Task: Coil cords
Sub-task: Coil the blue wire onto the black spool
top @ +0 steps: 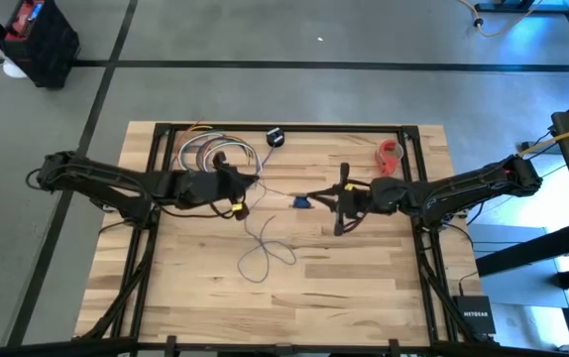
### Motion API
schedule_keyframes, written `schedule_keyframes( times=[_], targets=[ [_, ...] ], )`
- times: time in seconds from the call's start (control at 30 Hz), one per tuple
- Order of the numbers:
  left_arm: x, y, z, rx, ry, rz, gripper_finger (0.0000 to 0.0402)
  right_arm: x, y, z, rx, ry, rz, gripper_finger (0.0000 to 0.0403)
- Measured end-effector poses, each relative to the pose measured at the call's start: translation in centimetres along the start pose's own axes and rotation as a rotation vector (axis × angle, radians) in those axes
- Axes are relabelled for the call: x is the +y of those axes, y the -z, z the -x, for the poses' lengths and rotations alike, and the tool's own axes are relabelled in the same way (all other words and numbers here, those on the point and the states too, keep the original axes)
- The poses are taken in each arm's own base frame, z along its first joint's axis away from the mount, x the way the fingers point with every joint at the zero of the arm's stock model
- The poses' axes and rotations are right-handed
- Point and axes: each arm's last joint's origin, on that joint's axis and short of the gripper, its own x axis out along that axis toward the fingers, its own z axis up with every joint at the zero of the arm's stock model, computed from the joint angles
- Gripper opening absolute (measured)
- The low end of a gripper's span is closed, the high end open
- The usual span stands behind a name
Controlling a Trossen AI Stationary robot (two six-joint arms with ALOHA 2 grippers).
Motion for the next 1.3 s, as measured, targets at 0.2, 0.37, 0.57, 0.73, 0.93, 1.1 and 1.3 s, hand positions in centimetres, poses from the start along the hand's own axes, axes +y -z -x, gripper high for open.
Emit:
schedule_keyframes(
  times=[0.2,0.37,0.57,0.73,0.93,1.1,1.3],
  targets=[
    [-1.1,-0.6,0.8,-0.066,0.059,-0.007,0.0002,-0.1,0.8,0.1,0.133,0.110,0.074,0.0005],
    [-1.5,-1.2,1.1,-0.120,0.079,0.004,0.0003,0.3,1.5,-0.6,0.183,0.137,0.116,0.0005],
    [-2.2,-1.8,1.1,-0.207,0.114,0.031,0.0004,-0.1,3.1,-2.9,0.235,0.244,0.134,0.0005],
    [-3.2,-1.8,0.2,-0.249,0.167,0.018,0.0002,-0.9,3.4,-4.8,0.263,0.305,0.044,0.0005],
    [-4.2,-1.8,-1.2,-0.308,0.207,-0.022,0.0006,-1.0,2.9,-6.2,0.253,0.322,-0.037,0.0005],
    [-5.1,-1.6,-2.2,-0.366,0.250,-0.050,0.0002,-1.2,2.3,-6.5,0.223,0.337,-0.117,0.0005],
    [-5.7,-1.8,-3.4,-0.363,0.247,-0.063,0.0006,-1.4,1.8,-6.6,0.160,0.333,-0.188,0.0005]
  ],
)
